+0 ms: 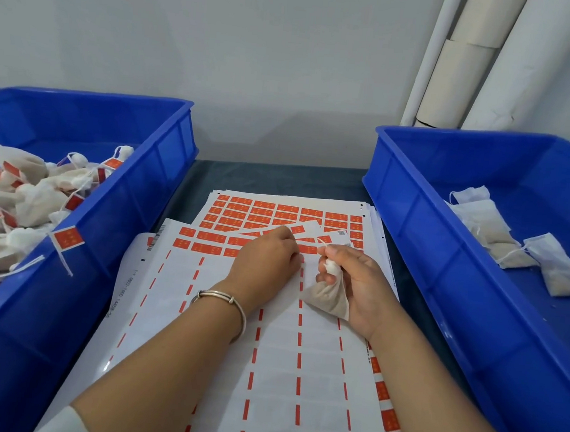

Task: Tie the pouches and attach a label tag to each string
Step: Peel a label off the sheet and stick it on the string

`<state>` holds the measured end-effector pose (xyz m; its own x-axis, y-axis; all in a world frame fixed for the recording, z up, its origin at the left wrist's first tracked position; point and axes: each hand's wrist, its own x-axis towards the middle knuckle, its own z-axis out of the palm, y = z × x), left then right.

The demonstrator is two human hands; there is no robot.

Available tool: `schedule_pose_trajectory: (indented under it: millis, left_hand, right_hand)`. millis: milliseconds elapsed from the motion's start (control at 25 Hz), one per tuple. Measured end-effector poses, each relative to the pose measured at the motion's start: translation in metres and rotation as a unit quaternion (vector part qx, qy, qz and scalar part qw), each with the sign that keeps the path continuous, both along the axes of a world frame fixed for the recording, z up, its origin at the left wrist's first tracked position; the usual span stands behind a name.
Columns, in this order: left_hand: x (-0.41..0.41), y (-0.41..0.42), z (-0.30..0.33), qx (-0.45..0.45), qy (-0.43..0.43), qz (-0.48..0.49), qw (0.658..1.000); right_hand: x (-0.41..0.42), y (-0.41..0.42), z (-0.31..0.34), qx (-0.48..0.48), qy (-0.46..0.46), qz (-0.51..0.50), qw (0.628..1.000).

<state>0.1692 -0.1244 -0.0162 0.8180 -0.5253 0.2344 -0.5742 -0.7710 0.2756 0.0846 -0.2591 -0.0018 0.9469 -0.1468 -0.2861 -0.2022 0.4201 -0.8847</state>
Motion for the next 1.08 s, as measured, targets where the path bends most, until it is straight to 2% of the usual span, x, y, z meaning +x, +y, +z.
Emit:
schedule_pose_trajectory:
  millis: [80, 200, 400, 640, 920, 1080]
  left_hand:
    - [0.001, 0.004, -0.001, -0.029, 0.031, -0.009, 0.999]
    - [-0.003, 0.007, -0.001, 0.005, 0.051, -0.041, 0.998]
    - [-0.006, 0.005, 0.000, 0.026, 0.074, -0.029, 0.997]
    - [-0.011, 0.000, -0.009, -0.062, 0.070, 0.051, 0.994]
    - [-0.012, 0.000, -0.010, -0.062, 0.041, 0.056, 0.996]
    - [-0.011, 0.000, -0.009, -0.105, 0.049, 0.087, 0.989]
  right_hand:
    - [0.001, 0.000, 0.000, 0.006, 0.003, -0.002, 1.000]
    - [0.001, -0.001, 0.000, 0.019, -0.011, 0.003, 1.000]
    - [-0.002, 0.000, 0.000, 0.005, -0.019, 0.008, 1.000]
    - [-0.003, 0.002, 0.002, 0.009, -0.012, -0.003, 1.000]
    - [-0.002, 0.001, 0.001, 0.009, -0.015, 0.003, 1.000]
    - [-0.001, -0.001, -0.001, 0.024, -0.013, 0.007, 1.000]
